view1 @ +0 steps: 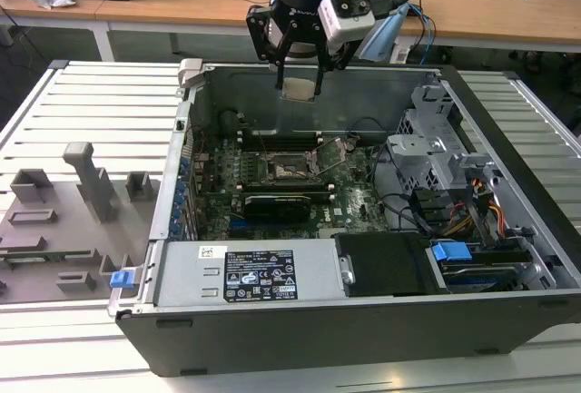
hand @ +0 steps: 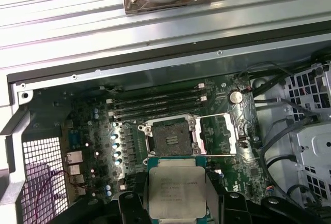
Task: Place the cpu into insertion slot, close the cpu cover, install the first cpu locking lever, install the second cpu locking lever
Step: 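Place the cpu into insertion slot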
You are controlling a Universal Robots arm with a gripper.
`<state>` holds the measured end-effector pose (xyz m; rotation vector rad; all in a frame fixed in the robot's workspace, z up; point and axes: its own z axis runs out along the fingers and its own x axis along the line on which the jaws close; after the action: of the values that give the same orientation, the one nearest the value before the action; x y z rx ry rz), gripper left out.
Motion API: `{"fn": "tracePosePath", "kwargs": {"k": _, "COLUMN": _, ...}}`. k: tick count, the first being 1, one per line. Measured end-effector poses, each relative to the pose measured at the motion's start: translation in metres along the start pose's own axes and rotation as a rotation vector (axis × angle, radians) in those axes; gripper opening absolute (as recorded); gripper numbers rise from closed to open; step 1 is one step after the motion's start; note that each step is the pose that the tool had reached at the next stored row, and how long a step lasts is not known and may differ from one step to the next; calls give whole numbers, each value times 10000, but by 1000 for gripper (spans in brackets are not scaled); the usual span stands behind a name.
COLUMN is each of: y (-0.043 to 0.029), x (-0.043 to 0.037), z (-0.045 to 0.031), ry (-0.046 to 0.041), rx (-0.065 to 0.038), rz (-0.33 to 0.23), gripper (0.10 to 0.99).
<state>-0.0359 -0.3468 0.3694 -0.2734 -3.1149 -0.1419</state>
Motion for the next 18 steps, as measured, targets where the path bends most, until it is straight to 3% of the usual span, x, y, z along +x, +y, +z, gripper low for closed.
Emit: {"fn": "tracePosePath", "kwargs": {"k": 18, "y": -1, "x": 0, "z": 1, "ry": -38, "rx": -8, "rz": 424, "gripper": 533}}
